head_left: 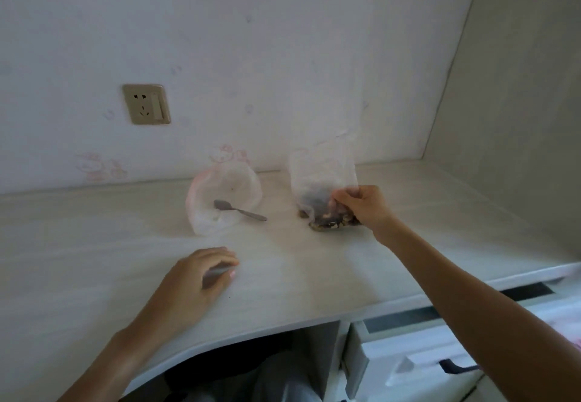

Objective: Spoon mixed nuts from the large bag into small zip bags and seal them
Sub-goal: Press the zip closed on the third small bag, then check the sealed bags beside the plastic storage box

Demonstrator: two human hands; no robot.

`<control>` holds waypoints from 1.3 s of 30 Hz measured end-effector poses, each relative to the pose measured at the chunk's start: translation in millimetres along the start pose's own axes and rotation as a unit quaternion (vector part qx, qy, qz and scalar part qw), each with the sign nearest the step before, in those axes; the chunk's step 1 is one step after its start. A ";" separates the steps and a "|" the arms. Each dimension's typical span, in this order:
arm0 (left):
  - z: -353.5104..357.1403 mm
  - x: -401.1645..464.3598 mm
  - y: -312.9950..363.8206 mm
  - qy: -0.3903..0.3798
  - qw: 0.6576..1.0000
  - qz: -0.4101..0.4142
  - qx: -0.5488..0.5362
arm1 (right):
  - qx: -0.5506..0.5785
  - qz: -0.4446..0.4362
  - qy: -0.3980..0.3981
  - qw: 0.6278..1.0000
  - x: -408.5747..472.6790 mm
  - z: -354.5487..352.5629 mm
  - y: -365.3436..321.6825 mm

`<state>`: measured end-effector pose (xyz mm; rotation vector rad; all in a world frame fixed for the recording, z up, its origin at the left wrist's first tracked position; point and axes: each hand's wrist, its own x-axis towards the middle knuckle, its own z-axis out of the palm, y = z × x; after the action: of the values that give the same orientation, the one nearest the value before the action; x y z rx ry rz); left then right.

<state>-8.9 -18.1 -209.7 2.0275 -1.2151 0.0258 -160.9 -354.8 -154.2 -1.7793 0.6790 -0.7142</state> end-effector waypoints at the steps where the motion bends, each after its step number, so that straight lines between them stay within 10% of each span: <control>1: -0.5 1.3 0.4 0.003 1.000 -0.001 0.004 | -0.028 -0.002 0.008 1.000 5.1 -0.5 2.1; 12: -10.2 1.8 9.3 -0.022 0.997 -0.034 -0.069 | -0.125 -0.115 0.172 0.970 -15.0 -10.8 -12.9; 19: -39.0 -1.6 10.8 -0.054 0.994 -0.061 -0.078 | -0.126 -0.213 -0.141 0.959 -80.0 24.2 -36.3; 25: -96.8 -45.0 56.5 -0.057 0.977 -0.198 -0.050 | -0.119 -0.042 -0.310 0.942 -126.1 50.5 -88.2; 32: -200.6 -131.9 165.0 0.055 0.904 -0.416 -0.087 | -0.140 0.053 -0.501 0.852 -142.0 46.3 -185.7; 39: -210.0 -203.0 270.0 0.209 0.800 -0.559 -0.063 | -0.157 -0.047 -0.674 0.720 -121.8 114.1 -254.8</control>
<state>-253.5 191.9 23.3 2.1539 0.3504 -0.1683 -129.0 -122.4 40.0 -2.0707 -0.3444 0.7617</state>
